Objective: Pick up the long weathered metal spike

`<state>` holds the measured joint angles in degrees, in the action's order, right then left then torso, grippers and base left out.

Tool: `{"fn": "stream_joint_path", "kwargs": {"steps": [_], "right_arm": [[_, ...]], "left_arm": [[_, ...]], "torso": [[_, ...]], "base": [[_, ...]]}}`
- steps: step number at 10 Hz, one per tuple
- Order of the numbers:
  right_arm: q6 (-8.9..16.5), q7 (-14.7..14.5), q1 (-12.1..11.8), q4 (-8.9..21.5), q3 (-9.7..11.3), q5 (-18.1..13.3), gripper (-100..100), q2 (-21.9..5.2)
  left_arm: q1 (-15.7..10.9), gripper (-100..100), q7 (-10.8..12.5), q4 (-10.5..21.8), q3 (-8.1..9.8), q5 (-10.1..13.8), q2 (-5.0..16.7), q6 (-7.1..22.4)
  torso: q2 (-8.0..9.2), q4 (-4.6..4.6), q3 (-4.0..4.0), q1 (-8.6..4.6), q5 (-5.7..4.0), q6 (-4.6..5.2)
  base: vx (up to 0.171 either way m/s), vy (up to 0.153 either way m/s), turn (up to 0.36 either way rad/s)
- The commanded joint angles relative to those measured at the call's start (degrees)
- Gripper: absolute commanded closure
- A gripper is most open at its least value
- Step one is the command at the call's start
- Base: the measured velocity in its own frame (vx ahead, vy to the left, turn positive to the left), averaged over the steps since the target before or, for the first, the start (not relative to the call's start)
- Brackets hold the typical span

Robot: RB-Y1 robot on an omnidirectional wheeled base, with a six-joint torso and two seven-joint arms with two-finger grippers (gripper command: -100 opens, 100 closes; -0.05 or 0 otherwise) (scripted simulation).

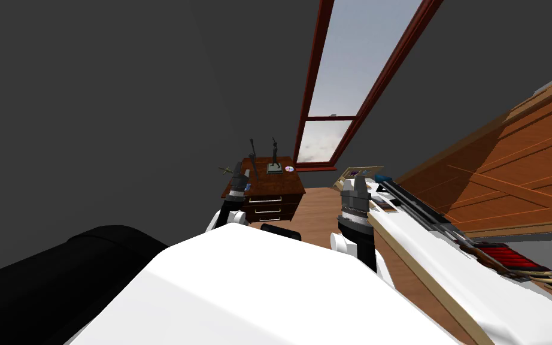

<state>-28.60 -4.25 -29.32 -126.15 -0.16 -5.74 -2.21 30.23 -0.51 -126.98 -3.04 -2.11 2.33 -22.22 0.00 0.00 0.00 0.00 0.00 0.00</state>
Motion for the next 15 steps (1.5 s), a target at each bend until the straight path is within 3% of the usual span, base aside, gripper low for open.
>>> {"fn": "stream_joint_path", "kwargs": {"steps": [1, 4, 9, 13, 15], "right_arm": [[0.0, 0.0, 0.0, 0.0, 0.0, 0.0, 0, 0.0], [0.0, 0.0, 0.01, 0.0, 0.0, 0.0, 0, 0.0], [0.0, 0.0, 0.01, 0.0, 0.0, 0.0, 0, 0.0], [0.0, 0.0, 0.0, 0.0, 0.0, 0.0, 0, 0.0], [0.0, 0.0, 0.0, 0.0, 0.0, 0.0, 0, 0.0]], "left_arm": [[-0.28, -100, -0.24, 0.5, 0.3, -0.64, 1.8, 0.33], [-1.52, -100, -1.02, 2.88, 1.43, -3.36, 5.9, 1.8], [-3.85, -100, -2.29, 7.72, 3.32, -8.81, 10.65, 4.84], [-5.49, -100, -4.31, 11.72, 5.02, -12.99, 14.15, 7.21], [-6.4, -100, -6.53, 14.31, 6.38, -15.41, 16.4, 8.6]], "torso": [[0.0, 0.0, 0.0, 0.0, 0.0, 0.0], [0.09, 0.02, 0.05, -0.03, -0.01, 0.01], [0.22, 0.05, 0.12, -0.08, -0.01, 0.01], [0.1, 0.03, 0.06, -0.09, -0.02, 0.0], [0.01, 0.01, 0.01, -0.11, -0.02, 0.01]], "base": [[-0.007, -0.003, -0.025], [-0.028, -0.017, -0.043], [-0.053, -0.026, -0.056], [-0.031, -0.034, -0.046], [0.006, -0.043, -0.064]]}}
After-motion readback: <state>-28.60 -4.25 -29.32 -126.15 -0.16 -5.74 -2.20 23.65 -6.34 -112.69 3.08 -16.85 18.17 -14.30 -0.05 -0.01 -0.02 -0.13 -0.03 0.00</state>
